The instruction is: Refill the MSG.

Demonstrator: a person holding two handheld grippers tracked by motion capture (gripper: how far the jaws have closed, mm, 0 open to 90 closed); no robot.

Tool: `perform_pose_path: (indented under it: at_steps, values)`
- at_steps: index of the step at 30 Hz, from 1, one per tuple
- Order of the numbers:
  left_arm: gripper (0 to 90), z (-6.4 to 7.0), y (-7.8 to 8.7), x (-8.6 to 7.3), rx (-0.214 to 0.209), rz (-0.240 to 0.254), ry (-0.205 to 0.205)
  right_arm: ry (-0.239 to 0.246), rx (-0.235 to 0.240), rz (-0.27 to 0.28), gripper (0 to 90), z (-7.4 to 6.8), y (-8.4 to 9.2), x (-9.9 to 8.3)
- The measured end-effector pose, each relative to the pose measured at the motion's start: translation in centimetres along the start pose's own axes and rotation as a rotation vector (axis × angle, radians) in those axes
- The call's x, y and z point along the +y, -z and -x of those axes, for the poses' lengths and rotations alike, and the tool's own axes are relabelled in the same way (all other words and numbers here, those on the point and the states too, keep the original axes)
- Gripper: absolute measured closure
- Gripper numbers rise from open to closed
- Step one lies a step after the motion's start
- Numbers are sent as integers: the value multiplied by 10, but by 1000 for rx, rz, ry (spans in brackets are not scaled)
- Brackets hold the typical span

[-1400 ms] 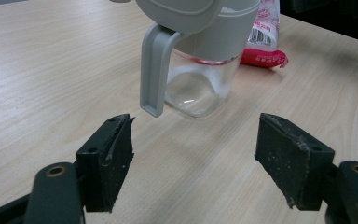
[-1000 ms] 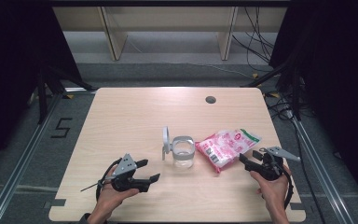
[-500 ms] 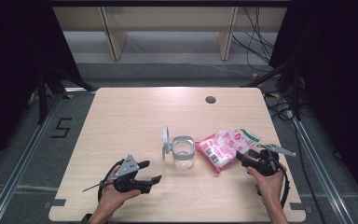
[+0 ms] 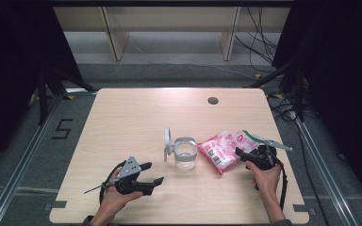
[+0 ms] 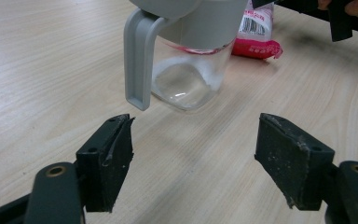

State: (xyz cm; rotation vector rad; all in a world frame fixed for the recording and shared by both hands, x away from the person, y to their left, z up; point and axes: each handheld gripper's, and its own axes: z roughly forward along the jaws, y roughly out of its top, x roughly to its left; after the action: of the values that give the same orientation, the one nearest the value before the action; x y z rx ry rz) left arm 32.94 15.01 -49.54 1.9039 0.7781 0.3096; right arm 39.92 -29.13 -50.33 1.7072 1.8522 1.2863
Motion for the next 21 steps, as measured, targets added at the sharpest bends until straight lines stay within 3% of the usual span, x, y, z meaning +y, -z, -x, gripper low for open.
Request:
perform_pose_path:
  at_steps: [1,3,4,6,7,8,9,10,11,12,13,14,15,16,19,20,21]
  values:
    - [268,0,0,0,0,0,1,32,-16,4,352,2,-2,1]
    - [268,-1,0,0,7,-12,-11,24,-8,-10,356,2,-3,2]
    - [268,1,0,0,-2,3,5,-38,-1,-2,361,-2,-5,1]
    - [268,1,-1,0,-7,9,12,30,-14,-9,360,3,-7,2]
    - [269,1,-1,0,-8,12,13,-40,-5,-13,360,-2,-7,1]
    - [269,1,-1,0,-5,7,11,12,1,5,360,2,-9,2]
    - [268,0,0,0,1,-7,-10,4,-1,4,360,2,-11,2]
    - [268,-1,0,0,-2,-2,-17,-52,-4,-22,361,-3,-10,2]
    - [268,-1,1,0,4,-6,-22,-41,5,-12,362,-1,-12,2]
    - [269,-1,1,0,4,-3,-19,14,3,3,362,3,-15,2]
    - [269,-1,1,0,1,-1,-16,12,-4,4,362,2,-16,2]
    - [269,-1,1,0,1,-3,-19,-1,1,4,363,1,-17,2]
    - [269,1,0,0,0,-1,8,-59,3,-13,363,-4,-16,2]
    - [269,1,0,0,-8,1,-1,-13,1,0,362,-1,-18,2]
    - [269,1,-1,-1,-7,-3,9,-59,-2,-13,364,-4,-19,2]
    - [269,2,-1,0,-1,5,16,18,3,5,364,2,-21,2]
    - [269,1,0,0,0,2,9,-3,-1,0,371,1,-22,2]
